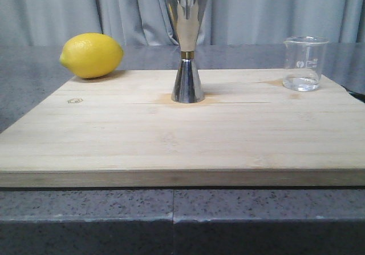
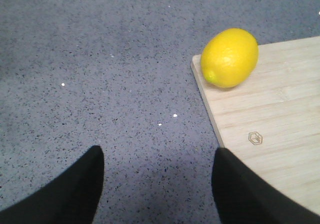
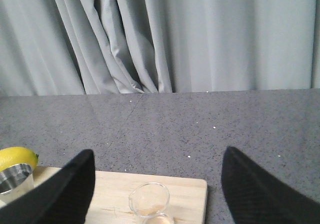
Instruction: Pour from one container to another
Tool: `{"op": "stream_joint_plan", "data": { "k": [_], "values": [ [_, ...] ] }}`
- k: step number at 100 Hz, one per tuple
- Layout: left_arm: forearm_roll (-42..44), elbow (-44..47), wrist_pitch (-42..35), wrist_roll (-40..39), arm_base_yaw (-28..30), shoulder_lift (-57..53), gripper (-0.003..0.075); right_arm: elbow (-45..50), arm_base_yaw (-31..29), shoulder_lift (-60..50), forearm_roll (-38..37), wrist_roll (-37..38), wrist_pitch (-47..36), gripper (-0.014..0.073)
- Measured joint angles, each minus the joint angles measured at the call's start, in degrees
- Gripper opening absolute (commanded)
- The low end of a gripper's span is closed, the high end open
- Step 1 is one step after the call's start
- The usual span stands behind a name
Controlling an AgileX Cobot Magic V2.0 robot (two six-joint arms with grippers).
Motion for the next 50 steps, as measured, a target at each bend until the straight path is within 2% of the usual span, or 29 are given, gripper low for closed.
{"op": "stream_joint_plan", "data": {
  "k": [15, 24, 36, 50],
  "values": [
    [0.07, 1.14, -0.95, -0.14, 0.0, -1.54, 0.0421, 0.03, 0.0, -0.09, 0.0, 0.23, 0.74, 0.0487],
    [0.07, 1.14, -1.18, -0.24, 0.0, -1.68, 0.0421, 0.03, 0.0, -0.09, 0.0, 0.35, 2.46, 0.0451],
    [0.12, 1.14, -1.18, -0.24, 0.0, -1.68, 0.0405, 0.03, 0.0, -0.09, 0.0, 0.49, 5.15, 0.0348],
    [0.12, 1.14, -1.33, -0.24, 0.0, -1.68, 0.0279, 0.03, -0.1, -0.09, 0.0, 0.49, 6.06, 0.017]
  ]
}}
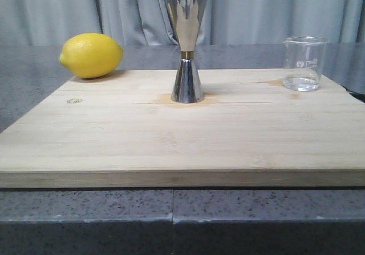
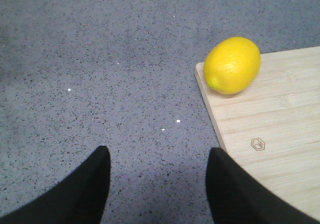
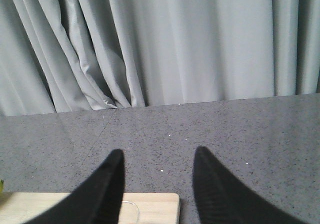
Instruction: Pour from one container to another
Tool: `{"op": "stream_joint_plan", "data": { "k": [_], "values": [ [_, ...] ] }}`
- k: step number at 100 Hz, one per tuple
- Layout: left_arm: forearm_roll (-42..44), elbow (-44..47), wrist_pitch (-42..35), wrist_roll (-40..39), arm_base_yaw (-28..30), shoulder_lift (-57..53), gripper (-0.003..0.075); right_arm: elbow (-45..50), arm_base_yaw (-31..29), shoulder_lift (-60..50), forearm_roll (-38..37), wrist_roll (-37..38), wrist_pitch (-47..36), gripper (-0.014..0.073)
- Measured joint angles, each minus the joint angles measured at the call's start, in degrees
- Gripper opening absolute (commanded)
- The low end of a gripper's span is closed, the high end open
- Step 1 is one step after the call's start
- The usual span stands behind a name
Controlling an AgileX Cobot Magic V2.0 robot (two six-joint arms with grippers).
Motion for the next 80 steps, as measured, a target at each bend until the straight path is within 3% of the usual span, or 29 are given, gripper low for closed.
{"op": "stream_joint_plan", "data": {
  "k": [18, 26, 80],
  "values": [
    [0.09, 0.0, -0.1, 0.0, 0.0, 0.0, 0.006, 0.0, 0.0, 0.0, 0.0, 0.0, 0.14, -0.0058],
    [0.09, 0.0, -0.1, 0.0, 0.0, 0.0, -0.002, 0.0, 0.0, 0.0, 0.0, 0.0, 0.14, -0.0071],
    [0.26, 0.0, -0.55, 0.0, 0.0, 0.0, -0.0019, 0.0, 0.0, 0.0, 0.0, 0.08, 0.59, -0.0071]
  ]
}}
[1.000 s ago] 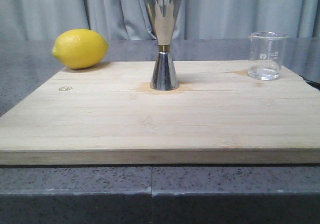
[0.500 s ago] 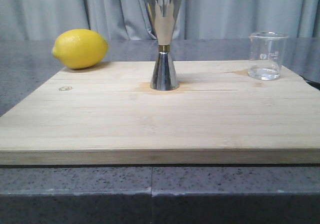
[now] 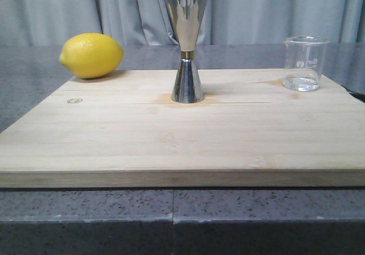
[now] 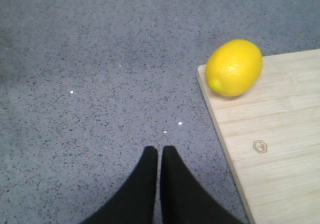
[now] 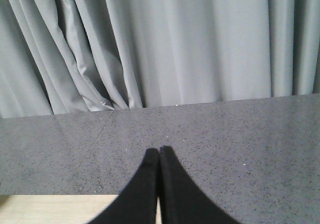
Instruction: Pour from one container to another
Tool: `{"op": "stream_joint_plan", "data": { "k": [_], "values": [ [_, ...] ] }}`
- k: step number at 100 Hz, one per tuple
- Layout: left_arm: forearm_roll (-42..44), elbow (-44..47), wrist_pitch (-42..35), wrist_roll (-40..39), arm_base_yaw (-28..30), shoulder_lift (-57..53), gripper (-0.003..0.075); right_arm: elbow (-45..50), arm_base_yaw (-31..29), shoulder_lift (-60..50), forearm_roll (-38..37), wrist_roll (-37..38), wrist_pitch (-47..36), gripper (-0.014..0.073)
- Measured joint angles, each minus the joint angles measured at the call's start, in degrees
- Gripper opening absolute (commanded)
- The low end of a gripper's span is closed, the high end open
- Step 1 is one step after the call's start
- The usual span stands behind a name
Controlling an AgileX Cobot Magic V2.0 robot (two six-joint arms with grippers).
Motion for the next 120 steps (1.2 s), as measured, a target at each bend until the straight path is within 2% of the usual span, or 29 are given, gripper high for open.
{"op": "stream_joint_plan", "data": {
  "k": [24, 55, 77, 86, 102, 120],
  "values": [
    [0.09, 2.02, -0.86, 0.0, 0.0, -2.2, -0.0019, 0.0, 0.0, 0.0, 0.0, 0.04, 0.05, -0.0072],
    [2.86, 13.33, -9.44, 0.0, 0.0, -22.3, -0.0019, 0.0, 0.0, 0.0, 0.0, 0.04, 0.05, -0.0071],
    [4.61, 21.12, -15.37, -0.11, 0.0, -30.78, -0.0019, 0.0, 0.0, -0.05, 0.0, 0.13, 0.14, -0.0071],
    [6.85, 25.49, -19.76, -3.05, -0.33, -34.03, -0.0019, 0.0, 0.0, -0.05, 0.0, 0.13, 0.14, -0.0071],
    [16.46, 35.34, -27.64, -12.2, -1.95, -41.76, -0.0019, 0.0, 0.0, -0.05, 0.0, 0.13, 0.14, -0.0071],
    [19.64, 46.59, -36.9, -14.97, -2.28, -47.72, -0.0019, 0.0, 0.0, -0.05, 0.0, 0.13, 0.14, -0.0071]
  ]
}}
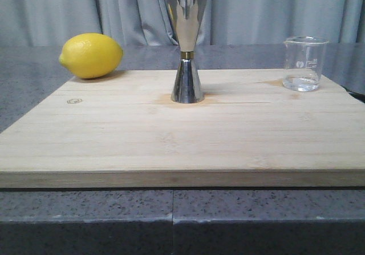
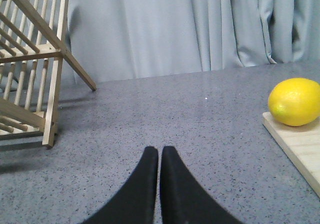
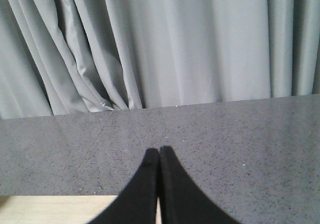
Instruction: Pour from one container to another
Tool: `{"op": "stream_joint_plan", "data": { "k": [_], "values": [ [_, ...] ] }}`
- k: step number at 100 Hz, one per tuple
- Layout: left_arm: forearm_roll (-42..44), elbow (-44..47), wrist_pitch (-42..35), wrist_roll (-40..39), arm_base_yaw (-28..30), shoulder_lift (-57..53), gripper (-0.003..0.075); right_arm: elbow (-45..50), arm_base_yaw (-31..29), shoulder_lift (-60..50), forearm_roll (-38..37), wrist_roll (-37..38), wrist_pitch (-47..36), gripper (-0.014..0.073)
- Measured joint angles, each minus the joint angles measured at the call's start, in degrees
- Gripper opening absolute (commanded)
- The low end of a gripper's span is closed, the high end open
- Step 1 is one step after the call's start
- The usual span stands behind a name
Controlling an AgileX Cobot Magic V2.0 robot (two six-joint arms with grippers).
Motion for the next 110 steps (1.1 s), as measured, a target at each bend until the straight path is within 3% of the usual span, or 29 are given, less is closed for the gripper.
{"op": "stream_joint_plan", "data": {
  "k": [16, 27, 110],
  "values": [
    [0.13, 7.34, -7.97, -0.33, 0.0, -2.35, -0.0019, 0.0, 0.0, 0.0, 0.0, 0.0, 0.0, -0.0071],
    [-1.0, 7.35, -11.82, -0.42, 0.0, -2.33, -0.0019, 0.0, 0.0, 0.0, 0.0, 0.0, 0.0, -0.0071],
    [-2.0, 7.35, -12.69, -0.46, 0.0, -2.33, -0.0019, 0.0, 0.0, 0.0, 0.0, 0.0, 0.0, -0.0071]
  ]
}}
